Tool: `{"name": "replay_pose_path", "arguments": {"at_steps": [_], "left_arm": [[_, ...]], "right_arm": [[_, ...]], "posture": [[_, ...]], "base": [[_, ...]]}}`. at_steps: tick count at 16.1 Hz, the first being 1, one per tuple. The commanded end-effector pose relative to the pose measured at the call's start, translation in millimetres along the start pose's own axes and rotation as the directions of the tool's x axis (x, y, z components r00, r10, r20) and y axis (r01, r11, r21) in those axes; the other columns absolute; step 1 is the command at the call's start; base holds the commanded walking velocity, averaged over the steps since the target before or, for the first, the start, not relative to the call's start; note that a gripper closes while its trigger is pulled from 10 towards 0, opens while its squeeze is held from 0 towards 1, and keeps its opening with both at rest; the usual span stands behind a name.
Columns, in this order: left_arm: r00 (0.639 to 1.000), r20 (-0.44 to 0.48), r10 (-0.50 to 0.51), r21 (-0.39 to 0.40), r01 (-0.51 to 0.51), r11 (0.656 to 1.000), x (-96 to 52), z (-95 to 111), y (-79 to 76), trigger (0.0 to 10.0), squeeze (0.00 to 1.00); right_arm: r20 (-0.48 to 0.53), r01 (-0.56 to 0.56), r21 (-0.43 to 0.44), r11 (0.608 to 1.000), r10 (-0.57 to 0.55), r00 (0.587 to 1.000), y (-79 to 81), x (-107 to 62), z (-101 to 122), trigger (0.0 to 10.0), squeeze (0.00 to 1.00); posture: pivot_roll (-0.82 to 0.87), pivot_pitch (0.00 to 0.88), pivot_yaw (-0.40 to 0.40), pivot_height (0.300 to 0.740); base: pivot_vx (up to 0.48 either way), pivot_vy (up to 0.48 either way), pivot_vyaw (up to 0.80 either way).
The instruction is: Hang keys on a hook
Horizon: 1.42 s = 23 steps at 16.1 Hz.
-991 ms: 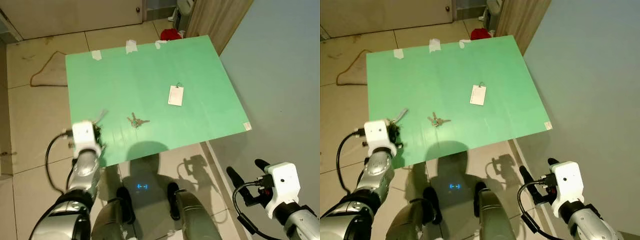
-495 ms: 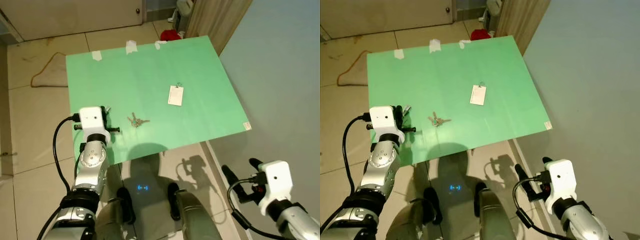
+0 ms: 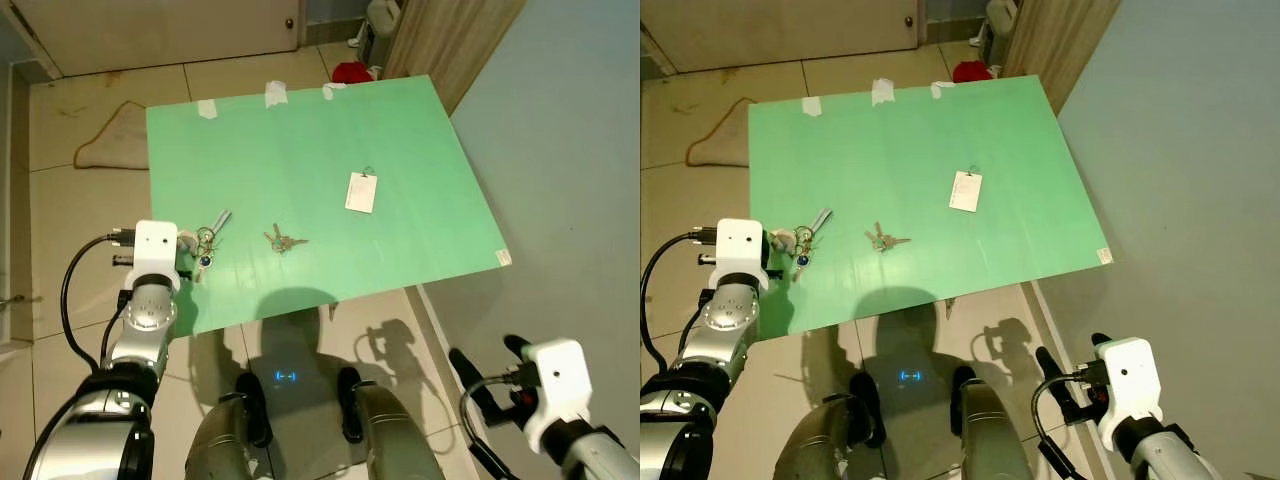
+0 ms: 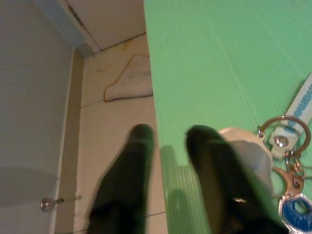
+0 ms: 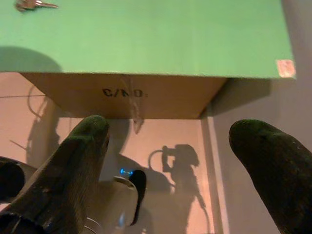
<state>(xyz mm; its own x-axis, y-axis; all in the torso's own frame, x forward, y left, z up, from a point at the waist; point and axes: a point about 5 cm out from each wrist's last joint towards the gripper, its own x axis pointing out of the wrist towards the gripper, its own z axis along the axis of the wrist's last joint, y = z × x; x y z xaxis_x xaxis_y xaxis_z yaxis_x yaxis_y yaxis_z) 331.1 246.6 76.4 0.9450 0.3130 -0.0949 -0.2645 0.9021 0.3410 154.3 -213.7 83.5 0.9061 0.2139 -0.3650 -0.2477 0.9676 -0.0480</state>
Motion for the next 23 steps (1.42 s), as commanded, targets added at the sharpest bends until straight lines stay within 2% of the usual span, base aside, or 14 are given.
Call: {"name": "replay_pose_path", "arguments": {"at_steps": [1, 7, 8, 9, 14, 18, 19, 21, 22, 23], "left_arm": [[0.999, -0.040, -0.003, 0.001, 0.003, 1.000, -2.9, -10.8, 2.0, 10.0, 1.00], [0.994, -0.105, -0.037, -0.060, 0.031, 0.998, -2.3, -18.7, 0.3, 10.0, 1.00], [0.993, -0.113, -0.031, -0.070, 0.023, 0.997, -2.6, -20.5, 2.5, 10.0, 0.91], [0.993, -0.117, -0.026, -0.087, 0.016, 0.996, -2.6, -21.4, 4.5, 10.0, 0.00], [0.999, -0.004, 0.039, -0.082, -0.040, 0.996, 6.4, 0.1, 15.5, 10.0, 0.00], [0.999, 0.006, 0.043, -0.118, -0.042, 0.992, 8.1, 3.8, 16.3, 10.0, 0.00], [0.999, 0.005, 0.044, -0.147, -0.043, 0.988, 9.0, 5.1, 16.2, 10.0, 0.00], [0.999, -0.034, 0.042, -0.216, -0.048, 0.975, 8.2, 0.4, 14.7, 10.0, 0.00], [0.992, -0.126, 0.026, -0.263, -0.058, 0.963, 2.3, -15.7, 9.3, 10.0, 0.00], [0.986, -0.167, 0.017, -0.290, -0.066, 0.955, -0.7, -22.8, 7.1, 10.0, 0.00]], "right_arm": [[-0.016, 0.019, -0.008, 1.000, -0.019, 1.000, -4.8, -9.6, -1.0, 10.0, 0.00], [-0.041, 0.033, -0.012, 0.999, -0.033, 0.999, -4.7, -26.6, -3.1, 10.0, 0.00], [-0.043, 0.034, -0.011, 0.999, -0.034, 0.998, -3.9, -27.6, -3.5, 10.0, 0.00], [-0.046, 0.034, -0.011, 0.999, -0.035, 0.998, -3.4, -29.0, -3.7, 10.0, 0.00], [-0.061, 0.034, -0.015, 0.999, -0.035, 0.998, -2.1, -36.0, -4.9, 10.0, 0.00], [-0.065, 0.030, -0.012, 0.999, -0.031, 0.997, 0.6, -36.1, -6.3, 10.0, 0.00], [-0.065, 0.028, -0.012, 1.000, -0.029, 0.997, 1.6, -36.6, -6.1, 10.0, 0.00], [-0.069, 0.028, -0.012, 1.000, -0.029, 0.997, 2.6, -39.0, -6.6, 10.0, 0.00], [-0.078, 0.028, -0.013, 1.000, -0.029, 0.997, 2.9, -42.4, -7.5, 10.0, 0.00], [-0.081, 0.028, -0.014, 1.000, -0.029, 0.996, 3.0, -43.8, -7.9, 10.0, 0.00]], "posture": [[-0.48, 0.381, -0.079, 0.740], [-0.52, 0.408, -0.084, 0.740], [-0.52, 0.411, -0.084, 0.740], [-0.52, 0.415, -0.086, 0.740], [-0.54, 0.424, -0.090, 0.740], [-0.53, 0.427, -0.086, 0.740], [-0.54, 0.430, -0.086, 0.740], [-0.55, 0.438, -0.090, 0.740], [-0.56, 0.445, -0.094, 0.740], [-0.56, 0.447, -0.095, 0.740]], "base": [[0.000, 0.000, 0.00], [0.000, 0.000, 0.00], [0.000, 0.000, 0.00], [0.000, 0.000, 0.00], [0.000, 0.000, 0.00], [0.000, 0.000, 0.00], [0.000, 0.000, 0.00], [0.000, 0.000, 0.00], [0.000, 0.000, 0.00], [0.000, 0.000, 0.00]]}}
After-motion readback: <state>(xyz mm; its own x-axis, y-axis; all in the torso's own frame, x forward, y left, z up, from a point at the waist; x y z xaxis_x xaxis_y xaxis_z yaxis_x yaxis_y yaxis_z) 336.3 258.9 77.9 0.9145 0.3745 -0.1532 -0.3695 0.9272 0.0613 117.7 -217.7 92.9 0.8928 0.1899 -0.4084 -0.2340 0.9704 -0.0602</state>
